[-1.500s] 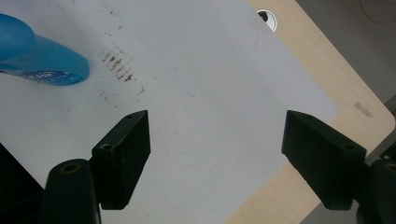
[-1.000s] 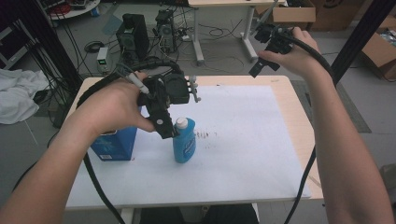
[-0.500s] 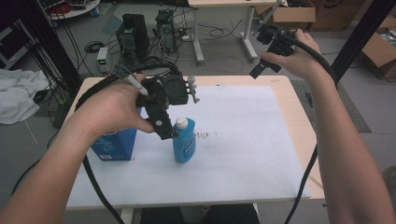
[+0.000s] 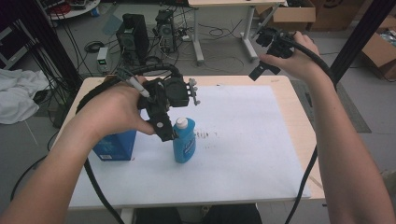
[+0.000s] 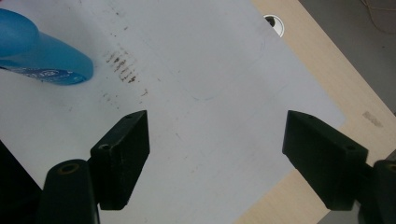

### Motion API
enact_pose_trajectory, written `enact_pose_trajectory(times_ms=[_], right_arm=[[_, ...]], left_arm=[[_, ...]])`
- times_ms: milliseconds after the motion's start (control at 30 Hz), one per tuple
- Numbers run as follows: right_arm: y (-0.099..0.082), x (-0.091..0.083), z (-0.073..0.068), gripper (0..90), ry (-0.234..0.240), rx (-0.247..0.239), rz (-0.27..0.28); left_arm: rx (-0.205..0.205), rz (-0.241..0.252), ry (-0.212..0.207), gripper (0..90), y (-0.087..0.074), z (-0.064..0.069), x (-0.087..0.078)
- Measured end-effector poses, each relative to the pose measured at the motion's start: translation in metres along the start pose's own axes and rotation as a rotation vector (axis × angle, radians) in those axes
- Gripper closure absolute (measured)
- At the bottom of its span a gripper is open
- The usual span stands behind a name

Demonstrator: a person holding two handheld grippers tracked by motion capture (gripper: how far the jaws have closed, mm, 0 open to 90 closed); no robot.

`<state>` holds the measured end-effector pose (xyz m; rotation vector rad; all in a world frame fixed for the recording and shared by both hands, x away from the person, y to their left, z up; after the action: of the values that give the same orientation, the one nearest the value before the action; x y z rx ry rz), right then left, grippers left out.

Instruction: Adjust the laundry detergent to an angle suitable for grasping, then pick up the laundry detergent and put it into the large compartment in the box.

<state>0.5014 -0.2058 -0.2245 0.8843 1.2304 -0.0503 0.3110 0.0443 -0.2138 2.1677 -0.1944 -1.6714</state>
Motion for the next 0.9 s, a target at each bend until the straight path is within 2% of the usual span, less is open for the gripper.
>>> enact_pose_trajectory(times_ms=[133,267,433,700,767,900], right_arm=[[-0.001,0.001,0.001,22.0,0.0,-0.009,0.0],[-0.001,-0.001,0.002,21.8,0.0,0.004,0.01],[-0.003,-0.001,0.002,21.8,0.0,0.006,0.002],[-0.005,0.001,0.002,22.0,0.002,0.006,0.002],[-0.006,0.001,0.003,22.0,0.001,0.011,0.006],[-0.009,0.004,0.003,21.9,0.005,0.01,0.001]], left_arm=[[0.012,-0.008,0.006,15.6,-0.001,-0.003,0.0],[0.0,0.011,0.018,15.8,0.001,-0.005,-0.003],[-0.006,0.002,0.018,15.8,-0.001,-0.006,-0.001],[-0.071,0.012,0.042,16.2,-0.001,-0.015,0.003],[-0.09,0.006,0.059,16.2,0.0,-0.019,0.005],[-0.174,-0.01,0.108,16.9,-0.001,-0.029,0.009]])
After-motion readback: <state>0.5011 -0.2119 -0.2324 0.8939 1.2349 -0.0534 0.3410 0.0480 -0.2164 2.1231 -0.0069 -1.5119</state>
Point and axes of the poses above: each handheld gripper's, and its own axes: x roughly forward along the jaws, y roughly out of its top, z roughly to its right, the point moved 7 cm from there along x, roughly forward along the jaws, and after that the axes turned 13 degrees about z, right-handed, at the moved point
